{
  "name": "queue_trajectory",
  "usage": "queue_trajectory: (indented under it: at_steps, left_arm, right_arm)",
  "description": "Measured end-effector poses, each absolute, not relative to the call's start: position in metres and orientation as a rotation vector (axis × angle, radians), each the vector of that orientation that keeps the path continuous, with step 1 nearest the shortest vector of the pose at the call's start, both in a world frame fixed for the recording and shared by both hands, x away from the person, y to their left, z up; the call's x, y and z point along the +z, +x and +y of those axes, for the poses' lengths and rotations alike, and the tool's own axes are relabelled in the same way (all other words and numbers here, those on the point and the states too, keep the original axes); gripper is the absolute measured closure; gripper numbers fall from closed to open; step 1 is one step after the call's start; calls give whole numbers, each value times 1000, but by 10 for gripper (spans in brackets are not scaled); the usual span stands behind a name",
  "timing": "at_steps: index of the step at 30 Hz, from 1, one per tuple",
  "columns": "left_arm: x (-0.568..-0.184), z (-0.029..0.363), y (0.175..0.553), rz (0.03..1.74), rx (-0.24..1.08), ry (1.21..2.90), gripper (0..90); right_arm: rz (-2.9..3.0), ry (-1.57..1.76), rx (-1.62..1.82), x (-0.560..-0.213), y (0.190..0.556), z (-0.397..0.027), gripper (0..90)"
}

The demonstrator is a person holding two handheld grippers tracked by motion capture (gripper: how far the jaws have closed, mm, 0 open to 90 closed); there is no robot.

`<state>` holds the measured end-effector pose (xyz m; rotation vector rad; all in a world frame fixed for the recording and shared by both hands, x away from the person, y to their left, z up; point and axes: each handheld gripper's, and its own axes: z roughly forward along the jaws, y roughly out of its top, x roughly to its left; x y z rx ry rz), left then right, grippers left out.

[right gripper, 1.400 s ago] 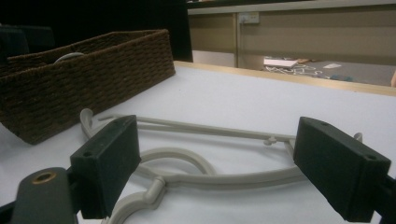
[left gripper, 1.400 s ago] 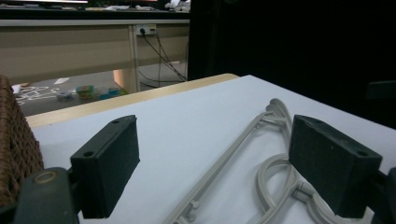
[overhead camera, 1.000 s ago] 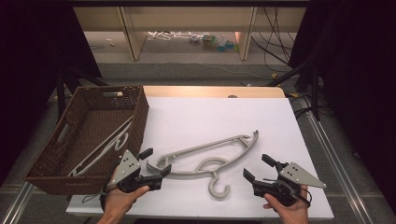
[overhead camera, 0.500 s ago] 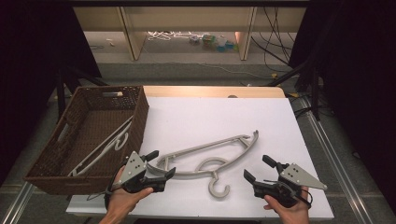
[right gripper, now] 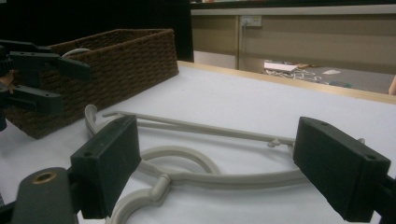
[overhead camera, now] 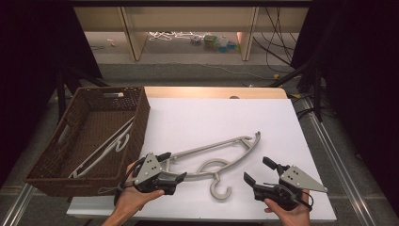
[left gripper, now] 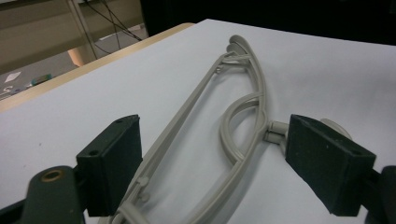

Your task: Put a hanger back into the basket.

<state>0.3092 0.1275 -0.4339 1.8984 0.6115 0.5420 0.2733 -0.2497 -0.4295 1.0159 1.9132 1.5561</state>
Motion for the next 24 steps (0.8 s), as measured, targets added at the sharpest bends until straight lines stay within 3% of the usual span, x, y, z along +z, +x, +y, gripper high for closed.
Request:
queue_trajectory:
  at_steps: [12, 16, 24]
  left_arm:
    - [-455, 85, 334, 551, 384, 2250, 245]
    - [-462, 76, 341, 515, 413, 2388, 293]
    - [-463, 66, 352, 506, 344, 2475, 378]
  right_arm:
    - [1907, 1031, 1566, -430, 275, -250, 156]
    - [1911, 1022, 1564, -431, 275, -249, 157]
    - [1910, 1022, 1567, -430, 275, -250, 157]
